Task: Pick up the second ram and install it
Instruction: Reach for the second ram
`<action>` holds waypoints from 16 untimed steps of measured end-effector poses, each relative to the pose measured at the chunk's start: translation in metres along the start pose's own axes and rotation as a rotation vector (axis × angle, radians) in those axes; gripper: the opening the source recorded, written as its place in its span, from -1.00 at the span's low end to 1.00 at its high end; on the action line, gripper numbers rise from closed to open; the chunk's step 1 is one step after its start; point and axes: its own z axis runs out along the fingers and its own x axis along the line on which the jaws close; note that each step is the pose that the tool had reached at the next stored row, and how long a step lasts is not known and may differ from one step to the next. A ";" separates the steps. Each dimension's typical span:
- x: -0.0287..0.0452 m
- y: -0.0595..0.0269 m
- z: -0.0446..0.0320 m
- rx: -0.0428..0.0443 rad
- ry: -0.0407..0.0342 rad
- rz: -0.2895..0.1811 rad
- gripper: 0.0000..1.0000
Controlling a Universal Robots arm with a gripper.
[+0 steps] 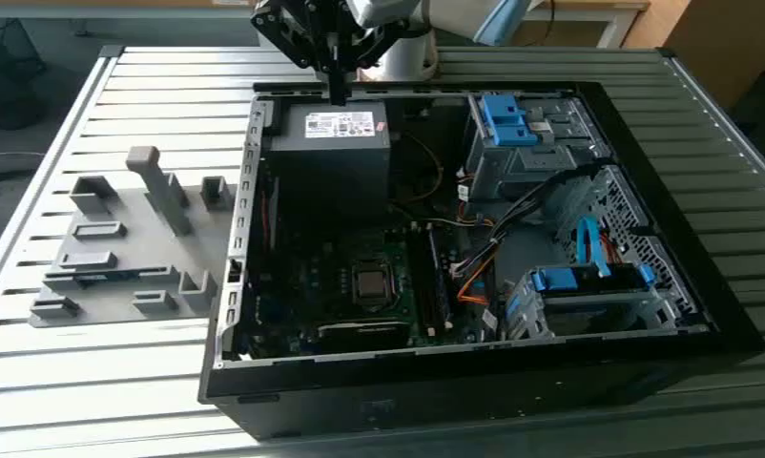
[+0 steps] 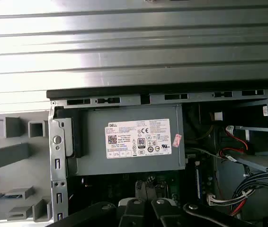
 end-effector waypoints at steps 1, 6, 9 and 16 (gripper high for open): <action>0.0000 0.0000 0.0000 0.0000 0.0000 0.000 -0.79; 0.0000 0.0000 0.0000 0.0000 0.0000 0.000 -0.79; 0.0002 0.0000 0.0000 0.0000 0.0000 0.000 -0.79; 0.0064 -0.0005 -0.0002 0.0000 0.0000 0.000 -0.79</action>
